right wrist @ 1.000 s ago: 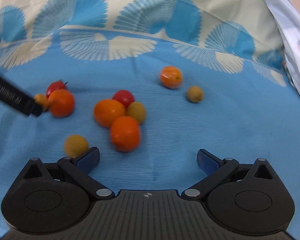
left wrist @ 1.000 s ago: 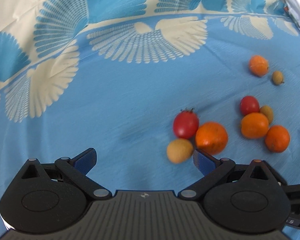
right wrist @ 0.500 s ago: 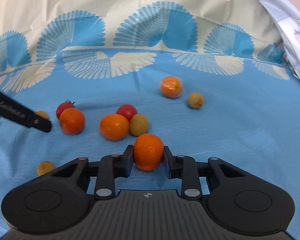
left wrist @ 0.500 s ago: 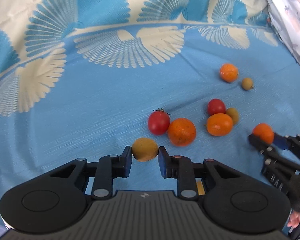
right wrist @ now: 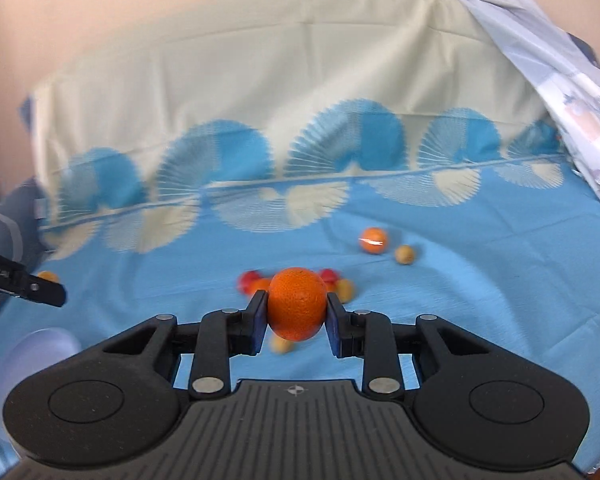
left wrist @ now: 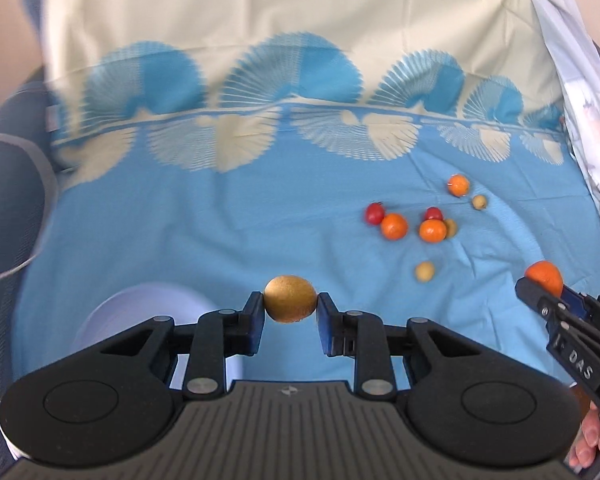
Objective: Organize fruits
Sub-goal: 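Carry the yellow fruit and the orange in both tools over the white plate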
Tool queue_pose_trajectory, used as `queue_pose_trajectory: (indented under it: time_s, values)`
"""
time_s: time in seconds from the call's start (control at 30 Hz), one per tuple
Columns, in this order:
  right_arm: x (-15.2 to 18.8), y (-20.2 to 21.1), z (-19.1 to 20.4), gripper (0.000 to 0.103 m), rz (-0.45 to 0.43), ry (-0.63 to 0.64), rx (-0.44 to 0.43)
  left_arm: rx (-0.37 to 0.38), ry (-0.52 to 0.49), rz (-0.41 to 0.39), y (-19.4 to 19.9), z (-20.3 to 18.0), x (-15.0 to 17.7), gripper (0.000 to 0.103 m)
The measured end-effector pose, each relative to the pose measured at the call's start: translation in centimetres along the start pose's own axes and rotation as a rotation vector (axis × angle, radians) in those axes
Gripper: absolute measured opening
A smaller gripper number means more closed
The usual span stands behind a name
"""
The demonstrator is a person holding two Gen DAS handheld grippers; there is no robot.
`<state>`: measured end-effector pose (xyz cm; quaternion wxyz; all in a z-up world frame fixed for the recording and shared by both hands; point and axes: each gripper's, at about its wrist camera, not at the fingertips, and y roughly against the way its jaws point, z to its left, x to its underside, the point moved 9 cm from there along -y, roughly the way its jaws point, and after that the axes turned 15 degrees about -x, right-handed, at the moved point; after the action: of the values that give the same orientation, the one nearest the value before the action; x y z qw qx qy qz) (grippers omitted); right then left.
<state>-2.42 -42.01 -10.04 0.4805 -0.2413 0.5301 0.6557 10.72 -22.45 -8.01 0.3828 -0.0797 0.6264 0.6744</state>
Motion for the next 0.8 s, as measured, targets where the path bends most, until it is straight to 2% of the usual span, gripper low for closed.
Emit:
queue_pose_trajectory:
  time_s: [0.17, 0.37, 0.6, 0.8]
  values:
    - [0.8, 3.6, 8.6, 0.031, 0.034, 0.032, -0.16, -0.049, 0.06, 0.024, 4.8, 5.8, 4.5, 0.031]
    - [2.8, 7.7, 17.4, 0.031, 0.076, 0.099, -0.277, -0.08, 0.104, 0.019, 8.6, 10.9, 9.0, 0.031]
    - [4.6, 11.7, 23.0, 0.031, 0.106, 0.195, -0.334, -0.087, 0.191, 0.001, 11.8, 14.6, 13.5, 0.031]
    - [5.3, 13.0, 25.8, 0.031, 0.107, 0.266, -0.345, -0.095, 0.225, -0.02, 13.3, 16.1, 15.6, 0.031]
